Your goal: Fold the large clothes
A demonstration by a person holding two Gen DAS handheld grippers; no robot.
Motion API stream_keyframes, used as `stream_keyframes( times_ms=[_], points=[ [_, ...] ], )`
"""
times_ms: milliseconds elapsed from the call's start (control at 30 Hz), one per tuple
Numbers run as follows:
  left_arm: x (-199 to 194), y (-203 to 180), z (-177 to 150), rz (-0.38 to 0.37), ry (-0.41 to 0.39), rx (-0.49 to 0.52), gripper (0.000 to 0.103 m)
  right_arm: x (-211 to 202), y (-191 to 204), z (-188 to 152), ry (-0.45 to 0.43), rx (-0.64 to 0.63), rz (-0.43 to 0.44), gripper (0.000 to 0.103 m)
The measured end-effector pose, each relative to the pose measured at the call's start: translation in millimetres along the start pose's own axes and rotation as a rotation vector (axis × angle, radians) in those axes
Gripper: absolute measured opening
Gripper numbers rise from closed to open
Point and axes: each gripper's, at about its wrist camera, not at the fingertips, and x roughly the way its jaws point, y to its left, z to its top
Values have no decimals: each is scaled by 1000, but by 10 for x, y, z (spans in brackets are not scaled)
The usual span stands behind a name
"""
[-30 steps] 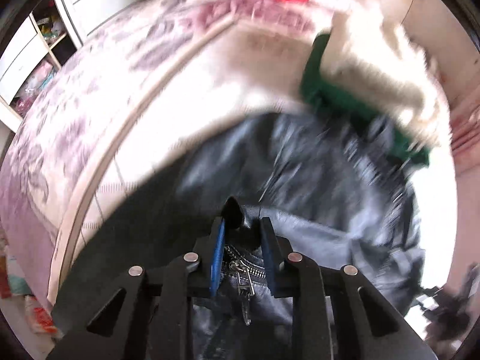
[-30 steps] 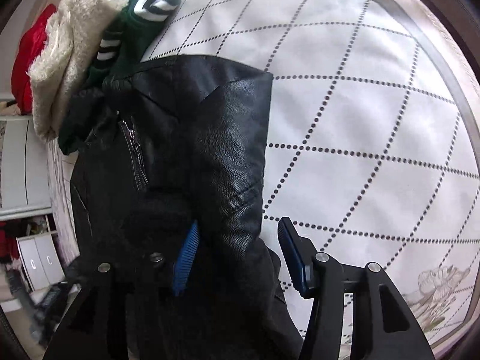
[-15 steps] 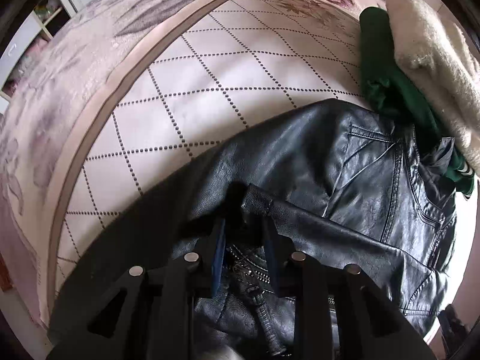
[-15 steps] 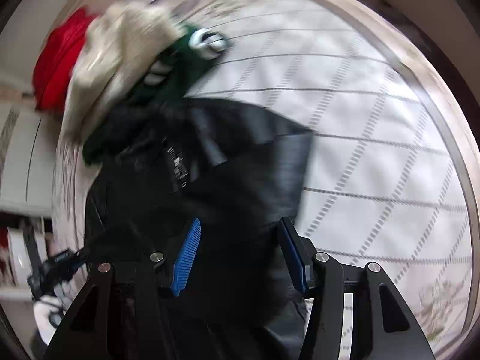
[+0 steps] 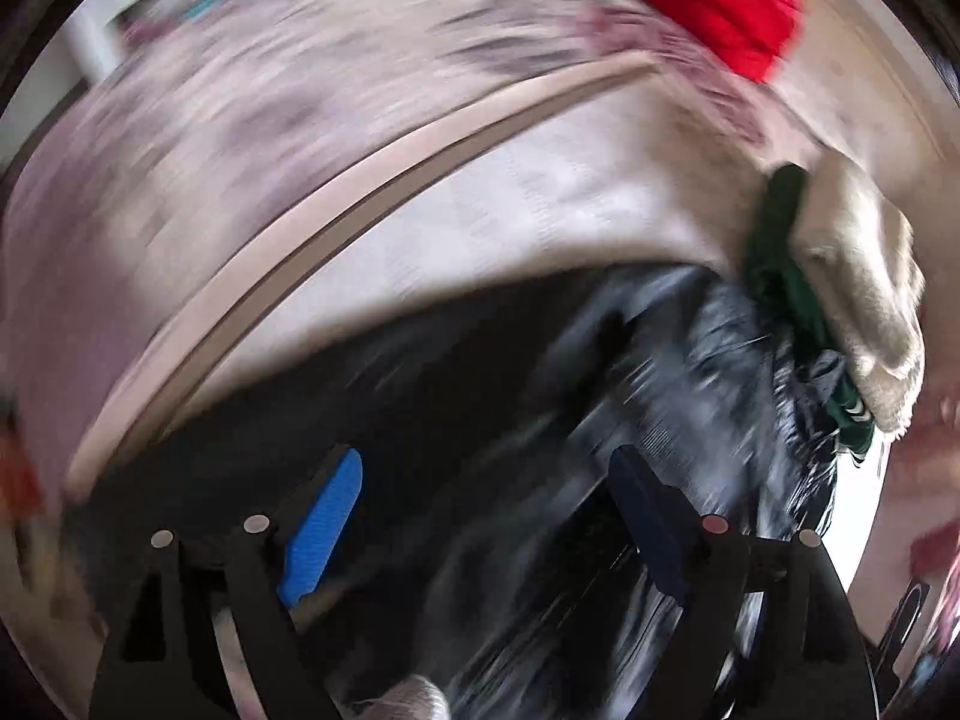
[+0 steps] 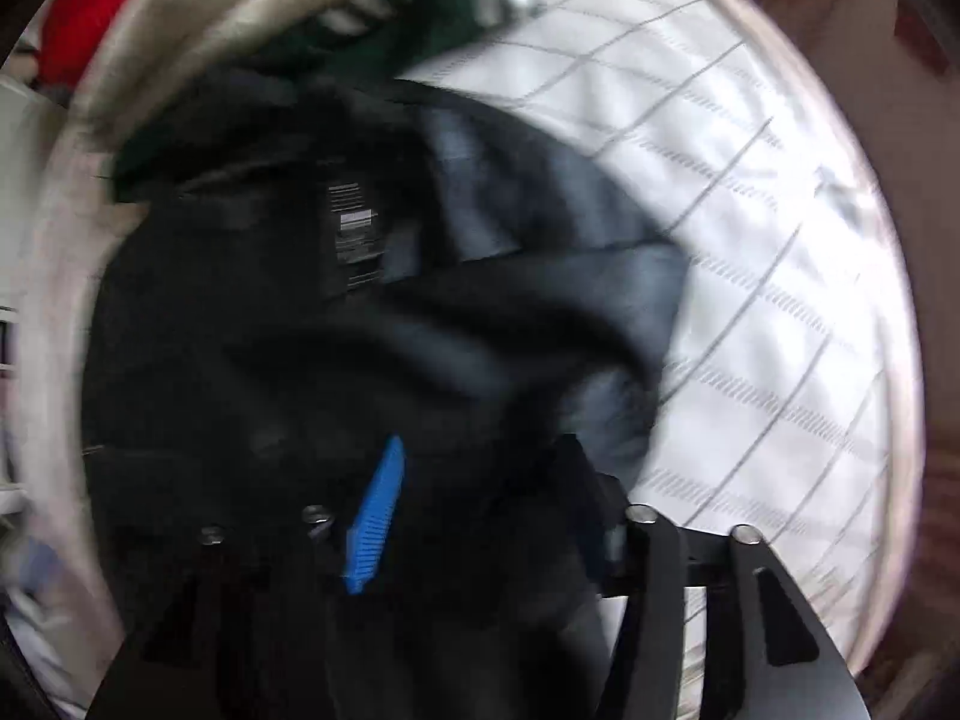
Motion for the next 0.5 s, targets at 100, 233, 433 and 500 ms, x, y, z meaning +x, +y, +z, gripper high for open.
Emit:
stream_keyframes(
  times_ms=[100, 233, 433, 500],
  points=[
    [-42, 660, -390, 19, 81, -232, 84, 97, 553, -388, 54, -29, 83, 59],
    [60, 1561, -936, -46, 173, -553, 84, 455, 934, -783, 137, -94, 94, 59],
    [288, 2310, -1077, -122, 33, -853, 83, 895, 1526, -1245, 185, -141, 97, 59],
    [325, 2456, -1005, -96, -29, -922, 81, 983, 1728, -1326, 175, -153, 76, 59]
  ],
)
